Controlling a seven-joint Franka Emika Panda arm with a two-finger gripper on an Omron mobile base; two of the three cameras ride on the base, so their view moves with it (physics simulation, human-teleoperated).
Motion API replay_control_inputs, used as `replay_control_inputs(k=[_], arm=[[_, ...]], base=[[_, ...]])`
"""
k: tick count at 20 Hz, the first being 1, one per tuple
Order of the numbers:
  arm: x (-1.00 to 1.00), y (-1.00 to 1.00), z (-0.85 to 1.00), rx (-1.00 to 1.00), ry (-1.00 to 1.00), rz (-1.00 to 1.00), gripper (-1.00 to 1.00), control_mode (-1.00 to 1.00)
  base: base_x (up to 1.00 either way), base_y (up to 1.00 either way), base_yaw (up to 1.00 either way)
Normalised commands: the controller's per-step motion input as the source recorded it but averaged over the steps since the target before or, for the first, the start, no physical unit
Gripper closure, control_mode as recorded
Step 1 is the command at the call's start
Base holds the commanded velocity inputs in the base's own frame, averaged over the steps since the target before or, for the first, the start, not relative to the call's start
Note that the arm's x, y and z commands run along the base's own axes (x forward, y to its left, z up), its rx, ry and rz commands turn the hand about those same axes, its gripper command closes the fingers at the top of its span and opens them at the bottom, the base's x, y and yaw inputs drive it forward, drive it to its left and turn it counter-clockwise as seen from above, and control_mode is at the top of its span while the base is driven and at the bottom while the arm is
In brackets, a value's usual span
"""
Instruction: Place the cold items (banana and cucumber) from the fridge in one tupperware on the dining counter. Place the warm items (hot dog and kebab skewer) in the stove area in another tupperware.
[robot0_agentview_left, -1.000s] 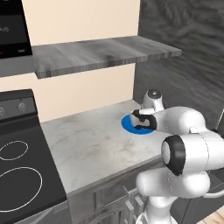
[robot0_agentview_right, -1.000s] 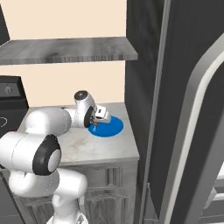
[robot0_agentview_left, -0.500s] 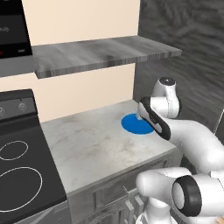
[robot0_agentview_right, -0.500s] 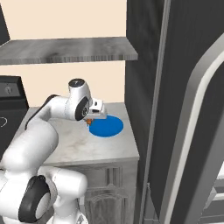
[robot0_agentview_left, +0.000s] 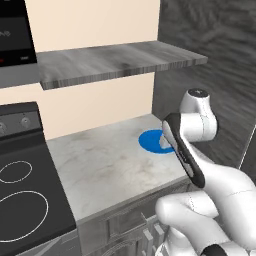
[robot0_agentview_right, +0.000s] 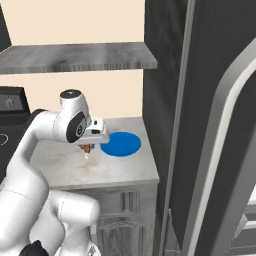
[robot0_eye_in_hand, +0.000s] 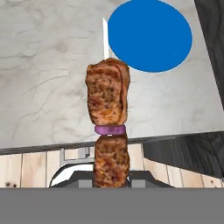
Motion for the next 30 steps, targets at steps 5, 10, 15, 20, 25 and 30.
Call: replay_control_inputs(k=[5, 10, 15, 20, 25, 30], arm=[[-0.55, 0.67, 0.03, -0.09, 0.0, -0.02, 1.0, -1.0], [-0.08, -0.27, -0.06, 0.0, 0.05, 0.1, 1.0, -1.0], [-0.1, -0.49, 0.27, -0.05, 0.19, 0.41, 1.0, -1.0], [-0.73, 0.3, 0.22, -0.06, 0.1, 0.24, 1.0, -1.0], [-0.29, 0.0, -0.14, -0.02, 0.03, 0.03, 1.0, -1.0], [-0.02, 0.0, 0.0, 0.0, 0.0, 0.0, 1.0, -1.0]], base=[[0.0, 0.0, 0.0], [0.0, 0.0, 0.0], [0.0, 0.0, 0.0], [0.0, 0.0, 0.0], [0.0, 0.0, 0.0], [0.0, 0.0, 0.0]])
